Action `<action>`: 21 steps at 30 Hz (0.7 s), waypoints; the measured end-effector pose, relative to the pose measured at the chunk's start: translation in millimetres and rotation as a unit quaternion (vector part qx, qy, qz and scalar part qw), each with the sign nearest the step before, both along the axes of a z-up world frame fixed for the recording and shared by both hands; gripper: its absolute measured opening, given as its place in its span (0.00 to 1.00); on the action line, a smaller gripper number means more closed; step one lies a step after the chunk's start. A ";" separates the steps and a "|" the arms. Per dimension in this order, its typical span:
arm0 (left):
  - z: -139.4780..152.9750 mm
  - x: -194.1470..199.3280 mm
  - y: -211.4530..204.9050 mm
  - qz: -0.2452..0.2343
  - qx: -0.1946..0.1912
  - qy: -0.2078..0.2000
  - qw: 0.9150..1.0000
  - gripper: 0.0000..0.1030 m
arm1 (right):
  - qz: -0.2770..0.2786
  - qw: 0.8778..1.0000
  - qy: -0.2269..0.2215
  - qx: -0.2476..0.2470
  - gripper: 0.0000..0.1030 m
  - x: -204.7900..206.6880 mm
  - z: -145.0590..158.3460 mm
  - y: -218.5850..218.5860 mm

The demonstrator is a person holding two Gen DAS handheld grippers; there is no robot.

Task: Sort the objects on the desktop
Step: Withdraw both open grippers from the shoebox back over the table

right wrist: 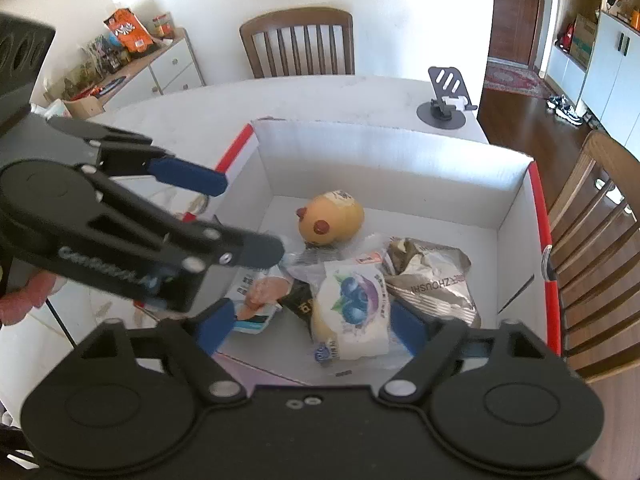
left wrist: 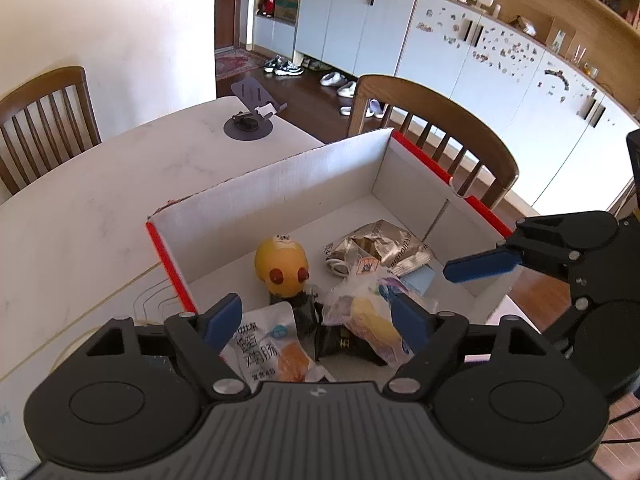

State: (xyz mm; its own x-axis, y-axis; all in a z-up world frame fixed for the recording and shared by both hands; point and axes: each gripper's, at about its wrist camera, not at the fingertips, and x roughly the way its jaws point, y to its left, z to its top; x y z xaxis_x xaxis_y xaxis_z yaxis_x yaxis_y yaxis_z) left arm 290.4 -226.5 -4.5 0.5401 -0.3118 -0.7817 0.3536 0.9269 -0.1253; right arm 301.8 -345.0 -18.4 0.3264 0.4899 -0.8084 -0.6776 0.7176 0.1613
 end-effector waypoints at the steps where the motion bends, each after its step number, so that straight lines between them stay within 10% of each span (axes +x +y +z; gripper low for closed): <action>1: 0.9 -3.1 2.9 -0.001 -0.002 -0.002 1.000 0.80 | -0.001 1.000 -0.002 0.001 0.85 -2.5 1.8 0.7; 21: 30.7 -75.2 112.7 0.045 -0.024 -0.051 0.997 1.00 | -0.012 0.999 -0.030 -0.001 0.94 -59.8 25.7 75.8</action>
